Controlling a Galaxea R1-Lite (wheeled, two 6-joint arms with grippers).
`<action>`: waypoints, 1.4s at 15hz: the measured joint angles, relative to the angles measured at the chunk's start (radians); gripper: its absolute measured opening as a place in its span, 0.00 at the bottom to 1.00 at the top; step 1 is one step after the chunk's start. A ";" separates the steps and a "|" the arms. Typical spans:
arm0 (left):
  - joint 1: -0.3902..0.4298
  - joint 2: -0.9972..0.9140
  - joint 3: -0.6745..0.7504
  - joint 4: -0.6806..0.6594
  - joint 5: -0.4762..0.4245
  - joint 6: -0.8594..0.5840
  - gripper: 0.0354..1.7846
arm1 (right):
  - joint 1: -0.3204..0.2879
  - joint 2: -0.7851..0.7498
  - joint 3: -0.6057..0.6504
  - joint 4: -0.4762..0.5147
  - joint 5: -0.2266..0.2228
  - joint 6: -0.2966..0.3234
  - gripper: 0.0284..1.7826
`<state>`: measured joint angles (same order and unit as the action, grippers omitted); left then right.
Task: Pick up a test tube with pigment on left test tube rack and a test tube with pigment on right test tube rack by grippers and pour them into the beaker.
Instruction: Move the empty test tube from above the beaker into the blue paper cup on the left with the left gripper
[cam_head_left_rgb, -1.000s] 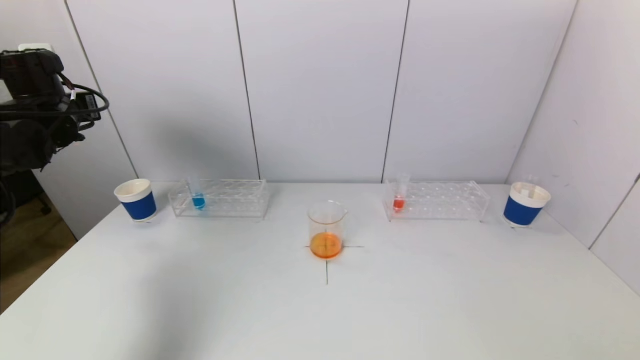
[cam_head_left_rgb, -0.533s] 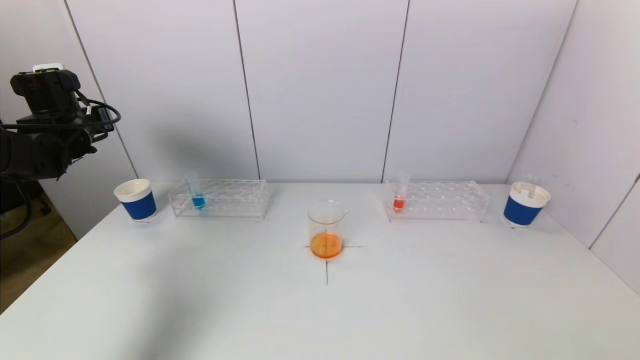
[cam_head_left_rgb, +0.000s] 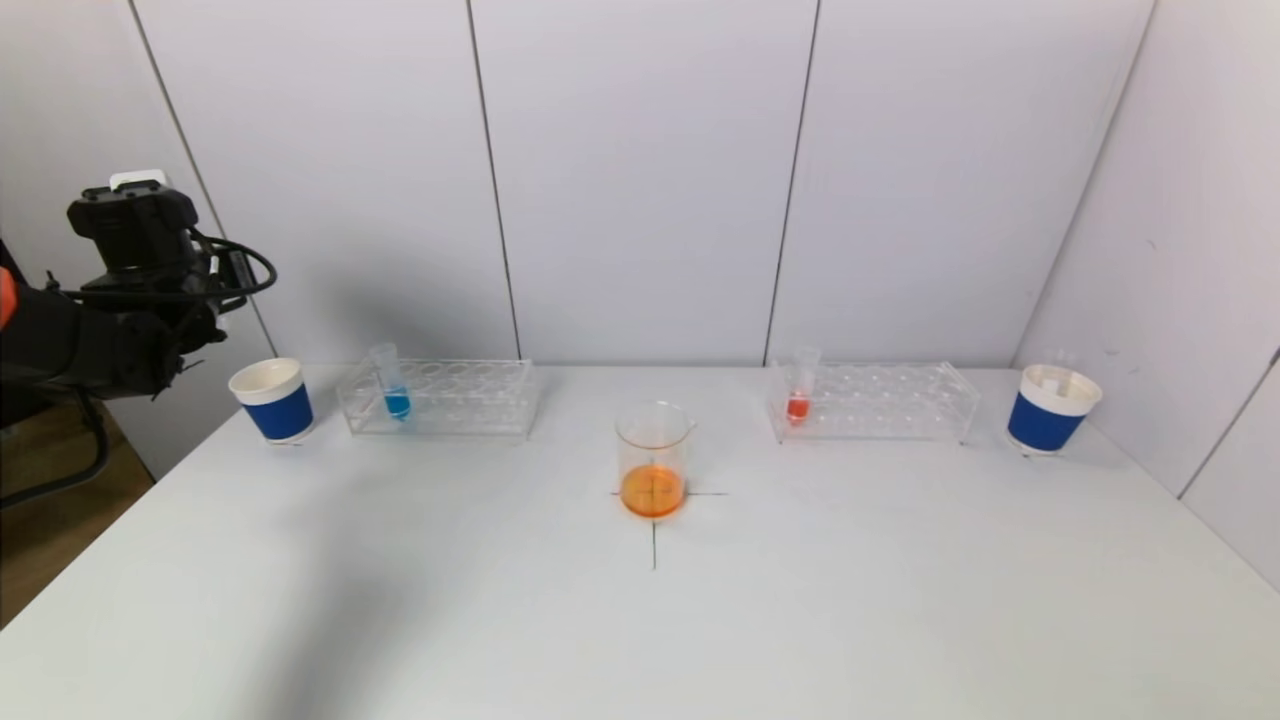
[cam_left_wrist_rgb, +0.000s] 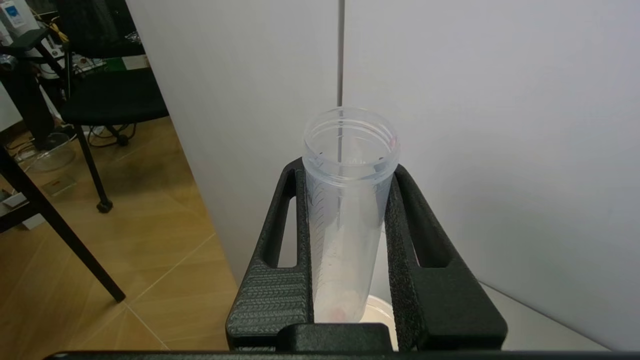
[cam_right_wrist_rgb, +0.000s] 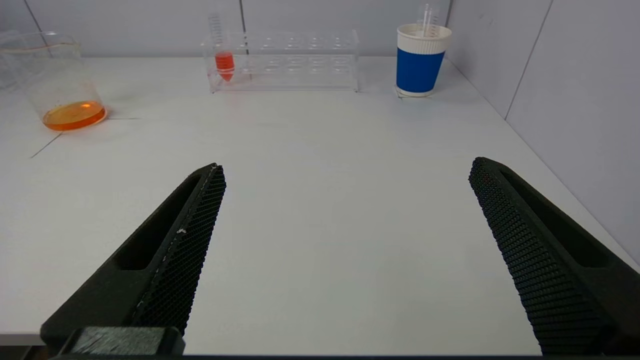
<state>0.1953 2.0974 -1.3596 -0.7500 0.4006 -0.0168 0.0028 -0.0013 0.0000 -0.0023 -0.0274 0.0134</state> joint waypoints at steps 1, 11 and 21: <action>-0.003 0.006 0.017 -0.026 0.000 0.001 0.23 | 0.000 0.000 0.000 0.000 0.000 0.000 0.99; -0.007 0.083 0.109 -0.135 -0.012 -0.003 0.23 | 0.000 0.000 0.000 0.000 0.000 0.000 0.99; -0.006 0.165 0.146 -0.265 -0.021 0.000 0.23 | 0.000 0.000 0.000 0.000 0.000 0.000 0.99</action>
<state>0.1894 2.2623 -1.2132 -1.0149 0.3794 -0.0172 0.0028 -0.0013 0.0000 -0.0023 -0.0274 0.0138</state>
